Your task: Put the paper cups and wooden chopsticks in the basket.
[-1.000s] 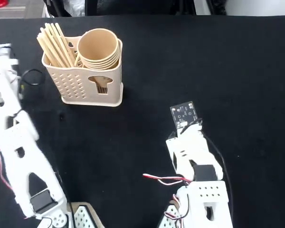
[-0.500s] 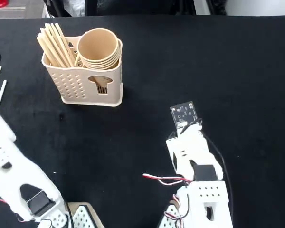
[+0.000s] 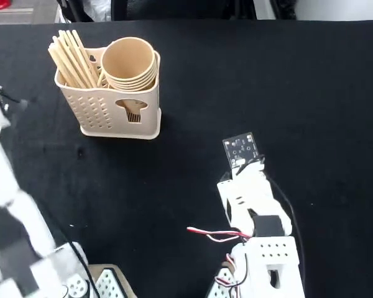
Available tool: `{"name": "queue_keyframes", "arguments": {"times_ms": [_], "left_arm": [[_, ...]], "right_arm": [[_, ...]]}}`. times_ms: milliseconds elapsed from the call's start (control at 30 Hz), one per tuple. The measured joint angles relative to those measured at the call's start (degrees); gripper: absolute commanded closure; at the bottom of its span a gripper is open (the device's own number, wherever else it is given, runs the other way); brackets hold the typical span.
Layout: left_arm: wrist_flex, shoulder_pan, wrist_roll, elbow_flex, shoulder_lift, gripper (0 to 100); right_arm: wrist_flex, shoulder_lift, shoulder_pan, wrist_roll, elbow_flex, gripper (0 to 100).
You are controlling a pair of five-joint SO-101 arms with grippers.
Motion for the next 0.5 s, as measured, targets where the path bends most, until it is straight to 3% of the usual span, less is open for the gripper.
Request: {"name": "queue_keyframes", "arguments": {"times_ms": [200,367,500], "left_arm": [[-20.4,4.1,4.8,24.1,-28.0,97],[-38.0,7.5,12.1,30.9,-45.1,97],[-55.6,11.4,14.0,35.3,-51.1,97]], "right_arm": [[0.0,0.0,0.0,0.0,0.0,98.7],[0.0,0.0,0.0,0.0,0.0,98.7],[0.0,0.0,0.0,0.0,0.0,98.7]]}}
